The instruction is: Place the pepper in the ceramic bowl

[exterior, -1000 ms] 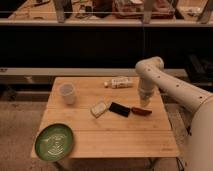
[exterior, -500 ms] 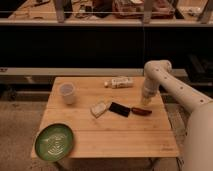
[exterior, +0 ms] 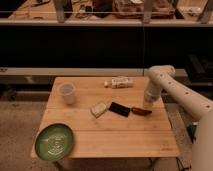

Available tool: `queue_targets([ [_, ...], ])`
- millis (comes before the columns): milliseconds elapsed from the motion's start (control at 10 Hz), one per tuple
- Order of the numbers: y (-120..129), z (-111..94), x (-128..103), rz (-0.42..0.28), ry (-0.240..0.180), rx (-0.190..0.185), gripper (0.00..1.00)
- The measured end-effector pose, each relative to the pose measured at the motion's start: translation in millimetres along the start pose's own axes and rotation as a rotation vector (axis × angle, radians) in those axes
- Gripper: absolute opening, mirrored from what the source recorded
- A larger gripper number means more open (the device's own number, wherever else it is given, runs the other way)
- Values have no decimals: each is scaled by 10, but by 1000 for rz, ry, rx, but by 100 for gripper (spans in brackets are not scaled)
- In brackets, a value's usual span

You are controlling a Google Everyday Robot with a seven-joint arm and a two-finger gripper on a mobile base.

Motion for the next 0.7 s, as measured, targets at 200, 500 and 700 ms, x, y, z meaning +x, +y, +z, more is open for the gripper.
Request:
queue_targets([
  [200,29,-5,-20,-4,-26,20,51],
  [500,53,28,-45,-16,-27,32,78],
  [700,54,45,-78,-14,-33,38,80],
])
